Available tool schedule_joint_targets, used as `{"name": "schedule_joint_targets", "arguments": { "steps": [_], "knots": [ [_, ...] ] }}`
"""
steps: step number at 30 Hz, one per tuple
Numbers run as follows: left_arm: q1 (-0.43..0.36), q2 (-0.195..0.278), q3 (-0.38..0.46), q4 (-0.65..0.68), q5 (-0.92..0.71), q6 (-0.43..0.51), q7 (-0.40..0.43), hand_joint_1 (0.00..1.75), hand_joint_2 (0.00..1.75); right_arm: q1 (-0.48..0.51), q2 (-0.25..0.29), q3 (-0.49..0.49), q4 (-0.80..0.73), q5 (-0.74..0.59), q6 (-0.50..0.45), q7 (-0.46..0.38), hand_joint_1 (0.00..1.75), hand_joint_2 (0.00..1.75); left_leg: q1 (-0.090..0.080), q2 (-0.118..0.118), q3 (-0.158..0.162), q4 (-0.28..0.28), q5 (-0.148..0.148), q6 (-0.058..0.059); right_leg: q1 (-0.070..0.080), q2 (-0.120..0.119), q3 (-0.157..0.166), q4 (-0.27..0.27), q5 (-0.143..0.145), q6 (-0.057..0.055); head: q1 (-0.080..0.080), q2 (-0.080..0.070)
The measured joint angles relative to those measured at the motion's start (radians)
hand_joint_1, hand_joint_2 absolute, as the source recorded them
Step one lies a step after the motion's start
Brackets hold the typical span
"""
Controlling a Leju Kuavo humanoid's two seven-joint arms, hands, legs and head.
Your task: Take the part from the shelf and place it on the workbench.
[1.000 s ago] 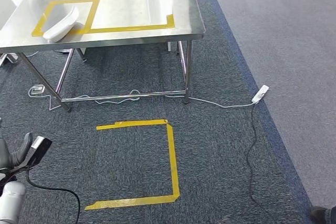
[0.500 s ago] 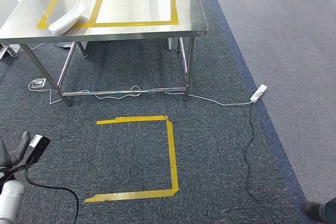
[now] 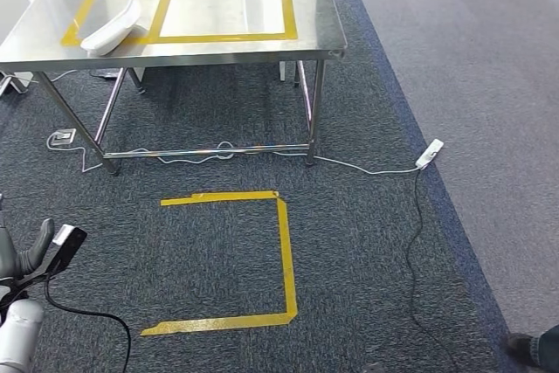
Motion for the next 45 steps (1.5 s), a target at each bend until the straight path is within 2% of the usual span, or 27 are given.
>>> {"name": "schedule_joint_targets", "arguments": {
  "steps": [8,13,14,15,18,19,20,21,22,23,24,25,26,28,29,30,32,34,35,36,37,38,40,41,42,44,45],
  "knots": [
    [0.014,0.009,0.000,0.000,0.006,0.000,0.022,0.00,0.00,0.000,0.000,0.002,0.000,0.036,-0.072,0.021,0.00,0.00,-0.003,0.000,-0.008,0.003,0.002,0.004,-0.004,0.000,-0.006,0.000,0.005,0.008,0.000,0.000],
    [0.017,0.017,0.000,0.000,0.005,0.000,0.029,0.00,0.00,0.000,0.000,0.002,0.000,0.059,-0.090,0.029,0.00,0.00,-0.006,-0.001,-0.007,-0.007,0.015,0.021,-0.009,-0.002,-0.008,-0.002,0.008,0.022,0.000,0.000],
    [0.017,0.018,0.000,0.000,0.005,0.000,0.030,0.00,0.00,0.000,0.000,0.002,0.000,0.061,-0.091,0.029,0.00,0.00,-0.004,-0.002,-0.006,-0.013,0.022,0.026,-0.008,-0.003,-0.015,0.011,-0.006,0.024,0.001,0.000],
    [0.017,0.018,0.000,0.000,0.004,0.001,0.032,0.00,0.00,0.000,0.000,0.002,0.000,0.063,-0.092,0.030,0.00,0.00,-0.001,-0.003,-0.007,-0.020,0.028,0.030,-0.007,-0.003,-0.031,0.047,-0.033,0.026,0.003,0.000],
    [0.021,0.016,0.000,0.001,0.000,0.001,0.042,0.00,0.00,0.001,-0.001,0.002,0.000,0.068,-0.096,0.034,0.00,0.00,0.000,-0.012,-0.017,-0.022,0.037,0.031,-0.006,-0.002,-0.107,0.245,-0.143,0.028,0.005,0.000],
    [0.024,0.015,0.000,0.001,-0.001,0.001,0.044,0.00,0.00,0.001,-0.001,0.002,0.000,0.069,-0.097,0.035,0.00,0.00,0.000,-0.018,-0.020,-0.022,0.039,0.030,-0.006,-0.002,-0.119,0.286,-0.160,0.029,0.005,0.000],
    [0.025,0.014,0.000,0.002,-0.001,0.001,0.045,0.00,0.00,0.002,-0.001,0.002,0.000,0.069,-0.097,0.035,0.00,0.00,0.001,-0.025,-0.023,-0.021,0.041,0.027,-0.007,-0.002,-0.109,0.285,-0.155,0.028,0.005,0.000],
    [0.026,0.014,0.000,0.004,-0.001,0.001,0.045,0.00,0.00,0.002,-0.002,0.002,0.000,0.069,-0.097,0.036,0.00,0.00,0.001,-0.034,-0.024,-0.020,0.042,0.025,-0.008,0.000,-0.078,0.241,-0.133,0.028,0.005,0.000],
    [0.027,0.013,0.000,0.004,-0.001,0.001,0.045,0.00,0.00,0.002,-0.002,0.002,0.000,0.070,-0.098,0.036,0.00,0.00,0.003,-0.043,-0.025,-0.019,0.043,0.021,-0.009,0.009,-0.033,0.169,-0.104,0.027,0.005,0.000],
    [0.027,0.013,0.000,0.005,-0.002,0.001,0.045,0.00,0.00,0.001,-0.003,0.002,0.000,0.070,-0.098,0.037,0.00,0.00,0.003,-0.052,-0.027,-0.016,0.043,0.016,-0.011,0.029,0.013,0.096,-0.086,0.025,0.005,0.000],
    [0.026,0.013,0.000,0.005,-0.002,0.001,0.045,0.00,0.00,0.000,-0.004,0.002,0.000,0.070,-0.098,0.037,0.00,0.00,0.003,-0.060,-0.030,-0.012,0.043,0.012,-0.013,0.047,0.048,0.039,-0.075,0.024,0.005,0.000],
    [0.024,0.013,0.000,0.005,-0.002,0.001,0.045,0.00,0.00,0.000,-0.004,0.002,0.000,0.071,-0.098,0.037,0.00,0.00,0.003,-0.066,-0.034,-0.009,0.044,0.006,-0.014,0.062,0.067,0.009,-0.074,0.022,0.004,0.000],
    [0.023,0.013,0.000,0.005,-0.002,0.001,0.045,0.00,0.00,0.000,-0.004,0.002,0.000,0.071,-0.099,0.037,0.00,0.00,0.003,-0.072,-0.038,-0.007,0.046,0.001,-0.014,0.068,0.072,0.003,-0.079,0.020,0.003,0.000],
    [0.024,0.013,0.000,0.005,-0.002,0.002,0.046,0.00,0.00,0.001,-0.004,0.002,0.000,0.072,-0.099,0.037,0.00,0.00,0.008,-0.087,-0.044,-0.006,0.051,-0.009,-0.009,0.052,0.070,0.006,-0.077,0.013,0.003,0.000],
    [0.026,0.014,0.000,0.005,-0.002,0.002,0.046,0.00,0.00,0.001,-0.004,0.002,0.000,0.072,-0.099,0.038,0.00,0.00,0.011,-0.087,-0.047,-0.004,0.050,-0.014,-0.008,0.041,0.070,0.006,-0.075,0.007,0.004,0.000],
    [0.028,0.015,0.000,0.005,-0.002,0.002,0.046,0.00,0.00,0.001,-0.005,0.002,0.000,0.073,-0.100,0.039,0.00,0.00,0.012,-0.076,-0.053,0.007,0.042,-0.018,-0.008,0.032,0.070,0.005,-0.073,0.000,0.002,0.000],
    [0.027,0.016,0.000,0.005,-0.006,0.003,0.047,0.00,0.00,0.000,-0.005,0.002,0.000,0.079,-0.101,0.042,0.00,0.00,0.013,-0.036,-0.091,0.088,-0.008,-0.024,-0.007,0.009,0.070,0.001,-0.070,-0.015,-0.001,0.000],
    [0.026,0.015,-0.001,0.007,-0.013,0.003,0.051,0.00,0.00,0.001,-0.005,0.002,0.000,0.086,-0.102,0.045,0.00,0.00,0.014,-0.016,-0.154,0.225,-0.072,-0.029,-0.003,-0.014,0.068,0.002,-0.072,-0.021,-0.004,0.000],
    [0.029,0.014,-0.001,0.008,-0.014,0.003,0.053,0.00,0.00,0.002,-0.005,0.002,0.000,0.088,-0.102,0.048,0.00,0.00,0.014,-0.014,-0.176,0.274,-0.086,-0.030,-0.002,-0.026,0.067,0.002,-0.072,-0.021,-0.004,0.000],
    [0.031,0.013,-0.002,0.010,-0.015,0.003,0.055,0.00,0.00,0.002,-0.005,0.002,0.000,0.090,-0.102,0.049,0.00,0.00,0.014,-0.014,-0.181,0.290,-0.083,-0.031,-0.001,-0.037,0.067,0.002,-0.072,-0.022,-0.004,0.000],
    [0.033,0.013,-0.001,0.011,-0.016,0.003,0.057,0.00,0.00,0.002,-0.005,0.002,0.000,0.091,-0.102,0.050,0.00,0.00,0.014,-0.010,-0.167,0.265,-0.061,-0.030,0.000,-0.049,0.067,0.002,-0.073,-0.021,-0.004,0.000],
    [0.034,0.014,-0.001,0.012,-0.017,0.003,0.060,0.00,0.00,0.001,-0.005,0.002,0.000,0.092,-0.102,0.051,0.00,0.00,0.014,-0.001,-0.134,0.207,-0.027,-0.028,0.001,-0.061,0.068,0.002,-0.073,-0.021,-0.004,0.000],
    [0.032,0.016,0.000,0.013,-0.029,0.003,0.074,0.00,0.00,0.000,-0.005,0.002,0.000,0.092,-0.101,0.052,0.00,0.00,0.008,0.041,-0.064,0.072,0.020,-0.021,0.006,-0.082,0.070,0.004,-0.077,-0.016,-0.004,0.000],
    [0.030,0.016,0.000,0.015,-0.041,0.003,0.086,0.00,0.00,0.000,-0.005,0.002,0.000,0.093,-0.101,0.052,0.00,0.00,0.003,0.057,-0.044,0.031,0.029,-0.016,0.009,-0.093,0.071,0.006,-0.079,-0.012,-0.003,0.000],
    [0.031,0.017,0.002,0.018,-0.053,0.003,0.100,0.00,0.00,0.000,-0.005,0.002,0.000,0.092,-0.101,0.053,0.00,0.00,-0.002,0.064,-0.039,0.013,0.027,-0.011,0.012,-0.104,0.071,0.007,-0.081,-0.008,-0.003,0.000],
    [0.040,0.018,0.013,0.036,-0.074,0.002,0.128,0.00,0.00,-0.001,-0.005,0.002,0.000,0.088,-0.101,0.053,0.00,0.00,-0.006,0.046,-0.042,0.007,0.030,0.002,0.010,-0.120,0.072,0.007,-0.085,0.003,-0.001,0.000],
    [0.050,0.019,0.024,0.049,-0.081,0.002,0.137,0.00,0.00,-0.001,-0.005,0.002,0.000,0.083,-0.101,0.053,0.00,0.00,-0.005,0.035,-0.042,0.005,0.032,0.009,0.007,-0.108,0.068,0.015,-0.093,0.009,-0.001,0.000]
  ]
}}
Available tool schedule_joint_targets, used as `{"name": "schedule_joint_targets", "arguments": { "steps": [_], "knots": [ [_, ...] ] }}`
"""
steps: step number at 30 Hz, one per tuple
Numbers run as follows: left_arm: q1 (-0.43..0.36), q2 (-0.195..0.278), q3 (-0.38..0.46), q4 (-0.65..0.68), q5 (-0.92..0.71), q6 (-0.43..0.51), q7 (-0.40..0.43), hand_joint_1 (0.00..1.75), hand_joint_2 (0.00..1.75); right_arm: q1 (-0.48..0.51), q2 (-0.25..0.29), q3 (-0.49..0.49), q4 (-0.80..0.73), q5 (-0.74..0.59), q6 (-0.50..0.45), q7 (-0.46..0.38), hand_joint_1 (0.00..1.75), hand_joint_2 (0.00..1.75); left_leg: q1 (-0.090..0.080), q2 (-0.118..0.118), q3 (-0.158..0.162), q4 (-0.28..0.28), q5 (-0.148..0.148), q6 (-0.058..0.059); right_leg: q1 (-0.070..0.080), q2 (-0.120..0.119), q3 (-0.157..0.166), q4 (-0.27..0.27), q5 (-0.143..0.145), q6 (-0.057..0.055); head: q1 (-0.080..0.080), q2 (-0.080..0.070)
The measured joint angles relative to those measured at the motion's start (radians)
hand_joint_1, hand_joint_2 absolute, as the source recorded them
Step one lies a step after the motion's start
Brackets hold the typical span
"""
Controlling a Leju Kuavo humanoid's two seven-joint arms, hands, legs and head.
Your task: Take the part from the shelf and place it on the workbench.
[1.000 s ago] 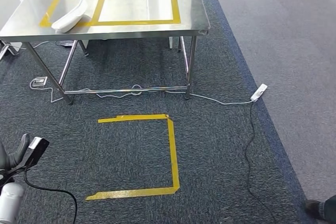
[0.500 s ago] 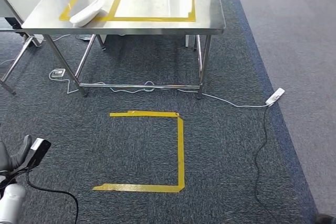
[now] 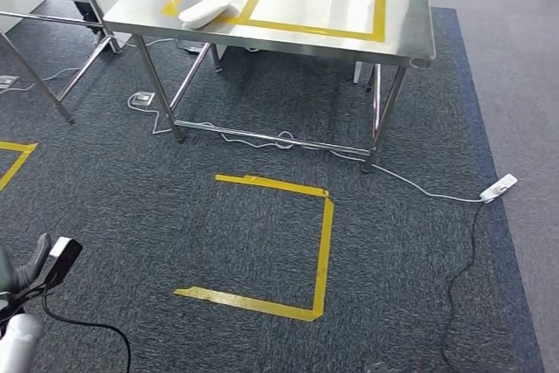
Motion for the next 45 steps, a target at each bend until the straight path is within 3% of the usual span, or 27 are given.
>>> {"name": "schedule_joint_targets", "arguments": {
  "steps": [1,3,5,6,8,10,12,14,15,17,19,21,22,23,25,27,28,30,32,34,35,36,37,39,41,43,45],
  "knots": [
    [0.010,-0.001,0.014,0.015,-0.006,0.000,0.004,0.00,0.00,0.000,0.000,0.000,0.000,-0.006,0.000,0.000,0.00,0.00,0.001,-0.009,0.001,-0.003,0.003,0.007,-0.002,0.023,-0.011,0.024,-0.018,0.005,0.001,0.000],
    [0.033,-0.011,0.049,0.050,-0.018,0.002,-0.007,0.00,0.00,0.003,0.000,0.000,0.000,-0.017,0.000,0.001,0.00,0.00,0.003,-0.028,0.000,-0.005,0.006,0.016,-0.005,0.081,-0.063,0.137,-0.080,0.009,0.005,0.000],
    [0.058,-0.027,0.094,0.090,-0.025,0.002,-0.033,0.00,0.00,0.009,0.000,0.000,0.000,-0.026,0.000,0.002,0.00,0.00,0.000,-0.052,-0.002,-0.004,0.007,0.019,-0.004,0.099,-0.126,0.267,-0.130,0.008,0.005,0.000],
    [0.070,-0.035,0.118,0.111,-0.025,0.002,-0.049,0.00,0.00,0.011,0.000,0.000,0.000,-0.030,-0.001,0.003,0.00,0.00,-0.001,-0.066,-0.003,-0.004,0.007,0.020,-0.004,0.101,-0.140,0.292,-0.130,0.007,0.005,0.000],
    [0.087,-0.051,0.170,0.160,-0.019,0.001,-0.083,0.00,0.00,0.013,0.000,0.000,0.000,-0.038,-0.001,0.002,0.00,0.00,-0.003,-0.095,-0.001,-0.003,0.007,0.020,-0.004,0.109,-0.111,0.221,-0.072,0.002,0.005,0.000],
    [0.101,-0.071,0.227,0.211,-0.009,-0.009,-0.110,0.00,0.00,0.013,0.000,0.000,0.000,-0.048,-0.001,0.000,0.00,0.00,-0.003,-0.124,0.000,-0.002,0.007,0.018,-0.007,0.152,-0.041,0.074,-0.006,-0.006,0.005,0.000],
    [0.117,-0.095,0.281,0.255,0.006,-0.035,-0.130,0.00,0.00,0.013,0.000,0.000,0.000,-0.058,0.000,-0.004,0.00,0.00,-0.001,-0.149,-0.005,-0.001,0.010,0.010,-0.009,0.184,0.001,-0.003,0.010,-0.010,0.005,0.000],
    [0.137,-0.120,0.329,0.296,0.028,-0.068,-0.147,0.00,0.00,0.013,0.002,-0.001,0.000,-0.069,0.002,-0.008,0.00,0.00,0.002,-0.170,-0.011,-0.003,0.014,-0.002,-0.008,0.170,0.011,-0.013,0.009,-0.013,0.006,0.000],
    [0.149,-0.132,0.351,0.315,0.040,-0.083,-0.154,0.00,0.00,0.013,0.003,-0.001,0.000,-0.074,0.002,-0.010,0.00,0.00,0.003,-0.163,-0.013,0.000,0.011,-0.007,-0.009,0.159,0.015,-0.019,0.011,-0.016,0.005,0.000],
    [0.167,-0.154,0.393,0.347,0.059,-0.116,-0.165,0.00,0.00,0.014,0.007,-0.001,0.000,-0.081,0.004,-0.012,0.00,0.00,0.001,-0.114,-0.037,0.053,-0.026,-0.015,-0.012,0.134,0.022,-0.030,0.016,-0.025,0.000,0.000],
    [0.173,-0.174,0.429,0.372,0.073,-0.161,-0.171,0.00,0.00,0.019,0.008,-0.001,0.000,-0.087,0.004,-0.013,0.00,0.00,0.003,-0.063,-0.099,0.181,-0.093,-0.023,-0.010,0.103,0.025,-0.032,0.015,-0.028,-0.003,0.000],
    [0.180,-0.194,0.456,0.392,0.082,-0.196,-0.176,0.00,0.00,0.021,0.008,-0.001,0.000,-0.091,0.005,-0.013,0.00,0.00,0.008,-0.050,-0.147,0.280,-0.124,-0.030,-0.009,0.070,0.026,-0.032,0.011,-0.028,-0.003,0.000],
    [0.185,-0.202,0.468,0.400,0.091,-0.211,-0.179,0.00,0.00,0.021,0.008,-0.001,0.000,-0.093,0.005,-0.014,0.00,0.00,0.012,-0.047,-0.145,0.278,-0.111,-0.032,-0.010,0.055,0.027,-0.031,0.009,-0.027,-0.003,0.000],
    [0.190,-0.211,0.481,0.407,0.104,-0.230,-0.181,0.00,0.00,0.021,0.008,-0.001,0.000,-0.097,0.004,-0.014,0.00,0.00,0.014,-0.040,-0.120,0.235,-0.083,-0.034,-0.010,0.042,0.029,-0.031,0.007,-0.025,-0.003,0.000],
    [0.192,-0.229,0.513,0.416,0.140,-0.278,-0.183,0.00,0.00,0.020,0.009,-0.001,0.000,-0.104,0.002,-0.016,0.00,0.00,0.013,0.006,-0.041,0.096,-0.026,-0.033,-0.007,0.018,0.035,-0.028,-0.001,-0.016,-0.004,0.000],
    [0.190,-0.252,0.546,0.422,0.169,-0.318,-0.180,0.00,0.00,0.020,0.009,-0.002,0.000,-0.112,-0.001,-0.019,0.00,0.00,0.006,0.041,0.006,0.015,-0.010,-0.023,-0.002,-0.004,0.040,-0.026,-0.011,-0.003,-0.002,0.000],
    [0.190,-0.264,0.561,0.426,0.180,-0.333,-0.176,0.00,0.00,0.020,0.010,-0.002,0.000,-0.115,-0.003,-0.020,0.00,0.00,0.002,0.040,0.008,0.007,-0.014,-0.017,-0.001,-0.015,0.043,-0.026,-0.015,0.002,-0.001,0.000],
    [0.193,-0.285,0.589,0.434,0.197,-0.353,-0.167,0.00,0.00,0.017,0.011,-0.002,0.000,-0.121,-0.007,-0.021,0.00,0.00,0.002,0.013,0.009,0.006,-0.013,-0.003,-0.006,-0.023,0.052,-0.023,-0.025,0.013,0.000,0.000],
    [0.195,-0.301,0.613,0.440,0.210,-0.362,-0.157,0.00,0.00,0.016,0.013,-0.002,0.000,-0.124,-0.009,-0.022,0.00,0.00,0.003,-0.010,0.010,0.004,-0.009,0.011,-0.011,0.027,0.035,0.028,-0.061,0.022,0.003,0.000],
    [0.194,-0.314,0.630,0.443,0.215,-0.365,-0.142,0.00,0.00,0.020,0.013,-0.002,0.000,-0.126,-0.010,-0.021,0.00,0.00,0.003,-0.033,0.007,0.004,-0.007,0.021,-0.013,0.087,-0.028,0.160,-0.130,0.024,0.006,0.000],
    [0.193,-0.320,0.637,0.444,0.216,-0.365,-0.131,0.00,0.00,0.023,0.014,-0.002,0.000,-0.127,-0.010,-0.021,0.00,0.00,0.002,-0.048,0.006,0.004,-0.007,0.024,-0.012,0.098,-0.066,0.233,-0.158,0.024,0.005,0.000],
    [0.193,-0.324,0.644,0.446,0.216,-0.365,-0.118,0.00,0.00,0.025,0.014,-0.002,0.000,-0.127,-0.010,-0.021,0.00,0.00,0.000,-0.062,0.006,0.004,-0.007,0.025,-0.012,0.101,-0.092,0.279,-0.168,0.022,0.005,0.000],
    [0.193,-0.328,0.650,0.448,0.216,-0.365,-0.105,0.00,0.00,0.027,0.014,-0.002,0.000,-0.128,-0.010,-0.020,0.00,0.00,-0.002,-0.077,0.007,0.004,-0.007,0.025,-0.012,0.102,-0.103,0.288,-0.156,0.019,0.005,0.000],
    [0.195,-0.333,0.659,0.451,0.216,-0.364,-0.087,0.00,0.00,0.026,0.014,-0.002,0.000,-0.129,-0.011,-0.020,0.00,0.00,-0.003,-0.105,0.010,0.004,-0.006,0.025,-0.012,0.116,-0.069,0.193,-0.083,0.011,0.006,0.000],
    [0.194,-0.338,0.668,0.452,0.218,-0.364,-0.076,0.00,0.00,0.026,0.014,-0.002,0.000,-0.129,-0.011,-0.020,0.00,0.00,-0.004,-0.129,0.008,0.007,-0.007,0.021,-0.014,0.163,-0.013,0.054,-0.019,0.004,0.005,0.000],
    [0.193,-0.341,0.676,0.454,0.221,-0.365,-0.069,0.00,0.00,0.025,0.014,-0.002,0.000,-0.130,-0.012,-0.020,0.00,0.00,-0.002,-0.150,0.002,0.009,-0.004,0.010,-0.014,0.193,0.015,-0.005,-0.004,0.002,0.004,0.000],
    [0.196,-0.343,0.682,0.456,0.223,-0.367,-0.063,0.00,0.00,0.024,0.015,-0.002,0.000,-0.132,-0.013,-0.020,0.00,0.00,0.002,-0.163,-0.004,0.011,-0.002,-0.003,-0.013,0.176,0.022,-0.012,-0.001,-0.002,0.004,0.000]
  ]
}}
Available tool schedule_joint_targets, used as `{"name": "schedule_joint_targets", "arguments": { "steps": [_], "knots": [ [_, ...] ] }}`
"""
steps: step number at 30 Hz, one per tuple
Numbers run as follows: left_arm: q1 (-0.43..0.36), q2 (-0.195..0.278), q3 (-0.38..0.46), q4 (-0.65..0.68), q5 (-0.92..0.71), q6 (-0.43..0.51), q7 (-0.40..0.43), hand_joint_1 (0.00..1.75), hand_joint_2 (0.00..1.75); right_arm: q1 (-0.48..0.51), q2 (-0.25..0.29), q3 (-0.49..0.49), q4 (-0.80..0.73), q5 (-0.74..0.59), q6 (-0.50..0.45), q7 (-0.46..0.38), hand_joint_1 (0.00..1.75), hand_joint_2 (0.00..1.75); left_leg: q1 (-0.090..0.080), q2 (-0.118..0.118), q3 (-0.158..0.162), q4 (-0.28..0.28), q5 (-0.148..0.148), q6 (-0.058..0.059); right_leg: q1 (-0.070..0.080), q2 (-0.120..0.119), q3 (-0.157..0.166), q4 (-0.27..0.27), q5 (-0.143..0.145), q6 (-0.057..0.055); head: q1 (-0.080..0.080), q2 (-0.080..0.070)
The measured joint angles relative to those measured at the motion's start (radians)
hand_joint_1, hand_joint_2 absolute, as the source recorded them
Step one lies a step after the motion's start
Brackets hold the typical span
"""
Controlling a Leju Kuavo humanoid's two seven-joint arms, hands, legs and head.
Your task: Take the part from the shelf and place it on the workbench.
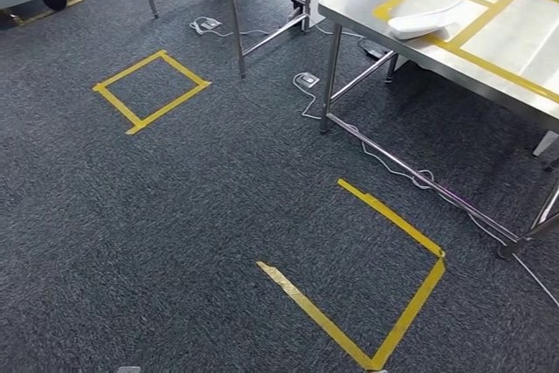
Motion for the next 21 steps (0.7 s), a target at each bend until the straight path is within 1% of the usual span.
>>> {"name": "schedule_joint_targets", "arguments": {
  "steps": [1,2,3,4,5,6,7,8,9,10,11,12,13,14,15,16,17,18,19,20,21],
  "knots": [
    [0.001,-0.001,0.002,0.001,0.001,0.000,0.002,0.00,0.00,-0.001,0.001,0.000,0.000,0.000,-0.001,0.000,0.00,0.00,0.000,0.014,-0.004,0.009,-0.007,-0.005,-0.001,-0.012,0.002,-0.004,0.003,-0.005,-0.001,0.000],
    [0.001,-0.001,0.005,0.002,0.003,-0.001,0.004,0.00,0.00,0.000,0.001,0.000,0.000,-0.001,-0.002,0.000,0.00,0.00,-0.001,0.038,-0.015,0.033,-0.025,-0.010,-0.002,-0.025,0.005,-0.008,0.005,-0.010,-0.003,0.000],
    [0.000,-0.002,0.007,0.002,0.004,-0.001,0.005,0.00,0.00,0.000,0.002,0.000,0.000,-0.001,-0.002,-0.001,0.00,0.00,-0.001,0.069,-0.036,0.079,-0.055,-0.015,-0.002,-0.040,0.007,-0.011,0.006,-0.014,-0.005,0.000],
    [-0.002,-0.002,0.009,0.002,0.005,-0.001,0.006,0.00,0.00,0.002,0.002,0.000,0.000,-0.001,-0.003,-0.001,0.00,0.00,-0.001,0.095,-0.065,0.143,-0.090,-0.019,-0.001,-0.055,0.008,-0.012,0.005,-0.017,-0.006,0.000],
    [-0.004,-0.003,0.011,0.002,0.005,-0.001,0.006,0.00,0.00,0.003,0.002,0.000,0.000,-0.001,-0.003,-0.001,0.00,0.00,0.001,0.107,-0.098,0.214,-0.121,-0.024,0.001,-0.071,0.008,-0.012,0.003,-0.019,-0.008,0.000],
    [-0.004,-0.003,0.012,0.002,0.005,-0.001,0.007,0.00,0.00,0.004,0.002,0.000,0.000,-0.002,-0.003,-0.001,0.00,0.00,0.004,0.112,-0.124,0.268,-0.140,-0.028,0.001,-0.086,0.008,-0.012,0.002,-0.020,-0.007,0.000],
    [-0.003,-0.004,0.013,0.003,0.005,-0.001,0.007,0.00,0.00,0.005,0.002,0.000,0.000,-0.002,-0.003,-0.001,0.00,0.00,0.006,0.114,-0.133,0.291,-0.139,-0.031,0.002,-0.100,0.008,-0.011,0.000,-0.020,-0.007,0.000],
    [-0.002,-0.004,0.014,0.003,0.005,-0.001,0.007,0.00,0.00,0.004,0.002,0.000,0.000,-0.002,-0.003,-0.001,0.00,0.00,0.008,0.117,-0.121,0.271,-0.117,-0.033,0.002,-0.113,0.010,-0.011,-0.002,-0.019,-0.008,0.000],
    [-0.001,-0.004,0.014,0.004,0.005,-0.001,0.007,0.00,0.00,0.003,0.002,0.000,0.000,-0.002,-0.003,-0.001,0.00,0.00,0.009,0.124,-0.091,0.215,-0.083,-0.034,0.002,-0.124,0.013,-0.011,-0.004,-0.017,-0.008,0.000],
    [-0.001,-0.004,0.015,0.004,0.006,-0.001,0.007,0.00,0.00,0.003,0.002,0.000,0.000,-0.002,-0.003,-0.001,0.00,0.00,0.009,0.142,-0.051,0.142,-0.048,-0.032,0.002,-0.134,0.017,-0.011,-0.007,-0.014,-0.008,0.000],
    [-0.003,-0.004,0.016,0.004,0.006,-0.001,0.007,0.00,0.00,0.002,0.002,0.000,0.000,-0.002,-0.003,-0.001,0.00,0.00,0.006,0.160,-0.015,0.074,-0.026,-0.026,0.005,-0.144,0.020,-0.009,-0.011,-0.009,-0.008,0.000],
    [-0.004,-0.004,0.016,0.004,0.006,-0.001,0.007,0.00,0.00,0.002,0.002,0.000,0.000,-0.002,-0.003,-0.001,0.00,0.00,0.002,0.175,0.009,0.028,-0.016,-0.019,0.007,-0.152,0.023,-0.008,-0.015,-0.004,-0.008,0.000],
    [-0.005,-0.004,0.016,0.004,0.006,-0.001,0.007,0.00,0.00,0.001,0.002,0.000,0.000,-0.002,-0.003,-0.001,0.00,0.00,-0.001,0.183,0.019,0.006,-0.017,-0.011,0.010,-0.161,0.025,-0.007,-0.018,0.001,-0.007,0.000],
    [-0.005,-0.004,0.017,0.005,0.006,-0.001,0.007,0.00,0.00,-0.001,0.002,0.000,0.000,-0.002,-0.004,-0.001,0.00,0.00,-0.005,0.179,0.019,0.001,-0.020,-0.004,0.011,-0.171,0.026,-0.007,-0.020,0.006,-0.006,0.000],
    [-0.004,-0.004,0.017,0.005,0.006,-0.001,0.007,0.00,0.00,-0.003,0.002,0.000,0.000,-0.002,-0.004,-0.001,0.00,0.00,-0.003,0.172,0.019,0.000,-0.019,0.003,0.010,-0.175,0.028,-0.007,-0.023,0.011,-0.006,0.000],
    [-0.002,-0.004,0.018,0.005,0.006,-0.001,0.007,0.00,0.00,-0.005,0.002,0.000,0.000,-0.002,-0.004,-0.001,0.00,0.00,-0.002,0.163,0.020,-0.003,-0.017,0.010,0.008,-0.165,0.027,-0.001,-0.030,0.016,-0.005,0.000],
    [-0.001,-0.004,0.018,0.005,0.006,-0.001,0.007,0.00,0.00,-0.006,0.002,0.000,0.000,-0.002,-0.004,-0.001,0.00,0.00,0.000,0.155,0.021,-0.006,-0.015,0.016,0.006,-0.147,0.019,0.017,-0.045,0.020,-0.003,0.000],
    [-0.002,-0.004,0.019,0.005,0.006,-0.001,0.007,0.00,0.00,-0.005,0.002,0.000,0.000,-0.002,-0.004,-0.001,0.00,0.00,0.003,0.146,0.022,-0.009,-0.013,0.022,0.004,-0.122,0.000,0.061,-0.072,0.024,-0.001,0.000],
    [-0.004,-0.004,0.019,0.005,0.006,-0.001,0.007,0.00,0.00,-0.004,0.002,0.000,0.000,-0.002,-0.004,-0.001,0.00,0.00,0.003,0.137,0.022,-0.009,-0.012,0.025,0.002,-0.097,-0.031,0.126,-0.105,0.026,0.002,0.000],
    [-0.005,-0.005,0.019,0.005,0.006,-0.002,0.007,0.00,0.00,-0.002,0.002,0.000,0.000,-0.002,-0.004,-0.001,0.00,0.00,0.003,0.126,0.021,-0.009,-0.012,0.028,0.002,-0.084,-0.068,0.201,-0.138,0.027,0.004,0.000],
    [-0.005,-0.006,0.019,0.006,0.006,-0.002,0.007,0.00,0.00,0.000,0.002,0.000,0.000,-0.002,-0.004,-0.001,0.00,0.00,0.003,0.114,0.021,-0.009,-0.012,0.029,0.001,-0.077,-0.103,0.268,-0.160,0.029,0.004,0.000]
  ]
}}
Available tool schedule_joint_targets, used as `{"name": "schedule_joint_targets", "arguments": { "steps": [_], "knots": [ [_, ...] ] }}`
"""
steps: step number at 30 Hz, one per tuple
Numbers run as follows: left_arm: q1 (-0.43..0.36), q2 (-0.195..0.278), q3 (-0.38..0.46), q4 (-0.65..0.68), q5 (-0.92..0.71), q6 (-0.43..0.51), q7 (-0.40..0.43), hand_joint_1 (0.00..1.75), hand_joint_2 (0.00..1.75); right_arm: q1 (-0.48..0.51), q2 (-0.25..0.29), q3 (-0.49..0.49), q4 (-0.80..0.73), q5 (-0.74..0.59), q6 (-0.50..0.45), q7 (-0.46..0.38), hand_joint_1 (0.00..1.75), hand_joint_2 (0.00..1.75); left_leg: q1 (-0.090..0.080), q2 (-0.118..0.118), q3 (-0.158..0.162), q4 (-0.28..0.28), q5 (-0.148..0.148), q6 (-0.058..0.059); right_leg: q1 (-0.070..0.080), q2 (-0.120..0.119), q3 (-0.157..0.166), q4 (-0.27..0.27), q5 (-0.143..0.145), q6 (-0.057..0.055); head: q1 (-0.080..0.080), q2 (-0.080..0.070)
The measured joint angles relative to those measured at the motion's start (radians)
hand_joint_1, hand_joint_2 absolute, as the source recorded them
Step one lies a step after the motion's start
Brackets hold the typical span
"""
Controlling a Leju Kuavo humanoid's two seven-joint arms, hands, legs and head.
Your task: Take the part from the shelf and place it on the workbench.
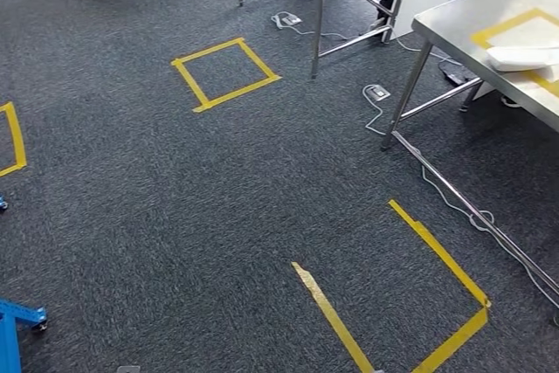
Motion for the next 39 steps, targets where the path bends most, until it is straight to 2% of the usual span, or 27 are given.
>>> {"name": "schedule_joint_targets", "arguments": {
  "steps": [1,2,3,4,6,7,8,9,10,11,12,14,16,22,23,26,27,28,29,31,32,33,34,35,37,38,39],
  "knots": [
    [0.000,0.000,0.000,0.000,0.000,0.000,0.000,0.00,0.00,0.001,0.000,0.000,0.000,0.000,0.000,0.000,0.00,0.00,0.000,-0.012,0.001,0.000,0.000,0.000,0.000,0.002,-0.021,0.032,-0.001,0.001,0.001,0.000],
    [0.001,-0.001,0.000,0.001,0.000,-0.001,0.001,0.00,0.00,0.002,0.000,0.000,0.000,0.000,0.000,0.000,0.00,0.00,0.000,-0.024,0.002,0.000,0.000,0.000,-0.001,0.003,-0.023,0.022,0.020,0.001,0.001,0.000],
    [0.001,-0.001,0.000,0.001,0.000,-0.002,0.001,0.00,0.00,0.002,0.000,0.000,0.000,0.000,0.000,0.000,0.00,0.00,0.001,-0.037,0.003,0.001,0.000,-0.001,-0.002,0.006,-0.005,-0.026,0.057,0.000,0.001,0.000],
    [0.001,-0.001,0.000,0.001,0.000,-0.004,0.002,0.00,0.00,0.001,0.000,0.000,0.000,0.000,0.000,0.000,0.00,0.00,0.001,-0.049,0.005,0.001,-0.001,-0.003,-0.005,0.018,0.026,-0.100,0.101,-0.001,0.002,0.000],
    [0.000,-0.002,0.000,0.001,-0.001,-0.008,0.004,0.00,0.00,0.001,0.000,0.000,0.000,0.000,0.000,0.001,0.00,0.00,0.000,-0.071,0.003,0.005,-0.002,-0.012,-0.011,0.060,0.082,-0.224,0.149,-0.002,0.002,0.000],
    [0.000,-0.003,0.000,0.001,-0.001,-0.011,0.004,0.00,0.00,0.000,0.000,0.000,0.000,0.000,0.000,0.001,0.00,0.00,0.000,-0.081,-0.001,0.006,-0.001,-0.019,-0.013,0.076,0.096,-0.254,0.154,-0.003,0.002,0.000],
    [0.001,-0.003,0.001,0.001,0.000,-0.013,0.005,0.00,0.00,0.000,0.000,0.000,0.000,0.000,0.000,0.002,0.00,0.00,0.000,-0.090,-0.005,0.006,0.001,-0.026,-0.012,0.082,0.101,-0.261,0.151,-0.005,0.001,0.000],
    [0.002,-0.003,0.001,0.001,0.000,-0.016,0.007,0.00,0.00,0.000,0.000,0.000,0.000,0.000,0.000,0.002,0.00,0.00,0.002,-0.099,-0.008,0.006,0.004,-0.031,-0.011,0.075,0.103,-0.262,0.152,-0.008,0.001,0.000],
    [0.004,-0.004,0.002,0.002,0.001,-0.020,0.009,0.00,0.00,-0.001,0.000,0.000,0.000,0.000,0.000,0.002,0.00,0.00,0.004,-0.096,-0.010,0.007,0.003,-0.037,-0.010,0.065,0.104,-0.264,0.155,-0.013,0.000,0.000],
    [0.004,-0.004,0.002,0.002,0.001,-0.023,0.012,0.00,0.00,-0.001,0.001,0.000,0.000,0.000,0.000,0.003,0.00,0.00,0.004,-0.080,-0.015,0.018,-0.006,-0.042,-0.011,0.054,0.105,-0.266,0.156,-0.019,-0.002,0.000],
    [0.003,-0.004,0.002,0.002,0.001,-0.027,0.016,0.00,0.00,-0.001,0.001,0.000,0.000,-0.001,0.000,0.003,0.00,0.00,0.003,-0.058,-0.028,0.046,-0.026,-0.046,-0.012,0.042,0.106,-0.268,0.157,-0.024,-0.004,0.000],
    [0.000,-0.005,0.003,0.002,0.001,-0.033,0.021,0.00,0.00,0.001,0.001,0.000,0.000,0.000,0.000,0.003,0.00,0.00,0.001,-0.011,-0.079,0.157,-0.090,-0.052,-0.010,0.015,0.107,-0.270,0.156,-0.033,-0.009,0.000],
    [-0.002,-0.006,0.003,0.003,0.002,-0.038,0.024,0.00,0.00,0.003,0.001,0.000,0.000,0.000,0.000,0.003,0.00,0.00,0.002,-0.001,-0.121,0.248,-0.132,-0.054,-0.008,-0.002,0.107,-0.270,0.154,-0.036,-0.009,0.000],
    [-0.001,-0.006,0.003,0.004,0.002,-0.043,0.027,0.00,0.00,0.004,0.001,0.000,0.000,-0.001,0.000,0.003,0.00,0.00,0.002,-0.001,-0.147,0.305,-0.148,-0.055,-0.007,-0.016,0.107,-0.269,0.153,-0.037,-0.009,0.000],
    [0.000,-0.007,0.003,0.004,0.002,-0.046,0.028,0.00,0.00,0.003,0.001,0.000,0.000,-0.002,0.000,0.002,0.00,0.00,0.002,0.001,-0.139,0.293,-0.130,-0.054,-0.006,-0.026,0.109,-0.269,0.151,-0.037,-0.009,0.000],
    [-0.002,-0.010,0.004,0.006,0.002,-0.059,0.015,0.00,0.00,-0.002,0.001,0.000,0.000,-0.008,0.000,-0.006,0.00,0.00,-0.011,0.053,-0.027,0.070,-0.030,-0.028,0.003,-0.084,0.122,-0.267,0.138,-0.023,-0.009,0.000],
    [-0.002,-0.011,0.006,0.006,0.002,-0.062,0.007,0.00,0.00,-0.004,0.001,0.000,0.000,-0.009,0.000,-0.008,0.00,0.00,-0.013,0.064,0.000,0.013,-0.013,-0.017,0.005,-0.096,0.124,-0.266,0.132,-0.015,-0.009,0.000],
    [-0.001,-0.012,0.007,0.006,0.002,-0.062,0.004,0.00,0.00,-0.005,0.001,0.000,0.000,-0.009,-0.001,-0.009,0.00,0.00,-0.010,0.054,0.002,0.009,-0.011,-0.012,0.004,-0.088,0.123,-0.260,0.123,-0.010,-0.007,0.000],
    [0.000,-0.012,0.008,0.006,0.002,-0.062,0.002,0.00,0.00,-0.005,0.001,0.000,0.000,-0.009,-0.001,-0.009,0.00,0.00,-0.007,0.045,0.003,0.006,-0.009,-0.006,0.002,-0.069,0.113,-0.237,0.106,-0.005,-0.005,0.000],
    [-0.002,-0.014,0.009,0.006,0.003,-0.062,0.001,0.00,0.00,-0.004,0.001,0.000,0.000,-0.010,-0.001,-0.009,0.00,0.00,-0.005,0.026,0.005,0.003,-0.007,0.003,-0.001,-0.020,0.063,-0.127,0.049,0.002,0.002,0.000],
    [-0.003,-0.016,0.009,0.006,0.002,-0.063,0.001,0.00,0.00,-0.003,0.001,0.000,0.000,-0.010,-0.001,-0.009,0.00,0.00,-0.005,0.015,0.004,0.003,-0.007,0.005,-0.002,-0.007,0.027,-0.055,0.020,0.003,0.004,0.000],
    [-0.004,-0.017,0.010,0.006,0.002,-0.063,0.001,0.00,0.00,-0.001,0.001,0.000,0.000,-0.010,-0.001,-0.009,0.00,0.00,-0.005,0.004,0.004,0.003,-0.007,0.006,-0.002,-0.001,-0.004,0.001,0.005,0.004,0.004,0.000],
    [-0.003,-0.018,0.010,0.006,0.002,-0.063,0.001,0.00,0.00,0.000,0.001,0.000,0.000,-0.010,-0.001,-0.009,0.00,0.00,-0.006,-0.008,0.005,0.004,-0.007,0.006,-0.002,0.001,-0.021,0.024,0.009,0.005,0.005,0.000],
    [-0.003,-0.018,0.011,0.006,0.002,-0.062,0.001,0.00,0.00,0.001,0.001,0.000,0.000,-0.011,-0.002,-0.010,0.00,0.00,-0.006,-0.020,0.006,0.004,-0.007,0.005,-0.002,0.003,-0.018,0.006,0.034,0.004,0.005,0.000],
    [-0.003,-0.019,0.013,0.006,0.003,-0.062,0.001,0.00,0.00,0.000,0.001,0.000,0.000,-0.014,-0.003,-0.014,0.00,0.00,-0.005,-0.039,0.011,0.004,-0.009,0.003,-0.002,0.011,0.034,-0.122,0.113,0.000,0.006,0.000],
    [-0.004,-0.020,0.015,0.006,0.004,-0.061,0.001,0.00,0.00,-0.001,0.001,0.000,0.000,-0.016,-0.003,-0.017,0.00,0.00,-0.007,-0.046,0.011,0.007,-0.010,0.000,-0.002,0.017,0.064,-0.190,0.140,-0.003,0.006,0.000],
    [-0.003,-0.020,0.017,0.006,0.005,-0.061,0.000,0.00,0.00,-0.003,0.001,0.000,0.000,-0.019,-0.003,-0.020,0.00,0.00,-0.008,-0.050,0.009,0.009,-0.011,-0.004,-0.003,0.023,0.085,-0.236,0.153,-0.005,0.007,0.000]
  ]
}}
